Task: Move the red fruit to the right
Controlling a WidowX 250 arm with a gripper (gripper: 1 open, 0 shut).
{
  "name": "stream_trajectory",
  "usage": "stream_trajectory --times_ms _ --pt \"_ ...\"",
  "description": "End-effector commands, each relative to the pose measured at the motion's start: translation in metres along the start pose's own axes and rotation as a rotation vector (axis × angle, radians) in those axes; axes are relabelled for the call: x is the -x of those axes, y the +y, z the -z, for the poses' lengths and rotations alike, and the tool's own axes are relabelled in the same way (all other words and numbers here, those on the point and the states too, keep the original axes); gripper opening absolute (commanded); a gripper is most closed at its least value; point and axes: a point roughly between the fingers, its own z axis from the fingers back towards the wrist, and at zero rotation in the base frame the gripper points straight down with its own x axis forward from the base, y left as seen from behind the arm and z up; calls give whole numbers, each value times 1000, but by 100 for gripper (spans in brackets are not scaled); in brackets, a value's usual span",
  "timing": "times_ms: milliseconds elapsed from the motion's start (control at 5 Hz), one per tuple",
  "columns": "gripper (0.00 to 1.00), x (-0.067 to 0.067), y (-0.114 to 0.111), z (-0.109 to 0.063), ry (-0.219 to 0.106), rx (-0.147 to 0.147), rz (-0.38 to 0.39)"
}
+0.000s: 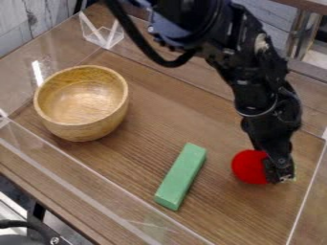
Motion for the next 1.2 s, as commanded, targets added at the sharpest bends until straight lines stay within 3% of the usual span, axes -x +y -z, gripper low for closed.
stream_trajectory --times_ms 0,200,400,600,800,1000 --pt "100 -19 9 -14 -27 -11 -9" --pt "100 -19 12 -33 2 -1 -24" --pt "100 -17 20 -50 13 -10 -53" --pt "100 -17 25 -51 23 -43 -153" --pt "100 -18 22 -41 32 -45 -208" --pt "100 -7 28 -23 47 -20 -202"
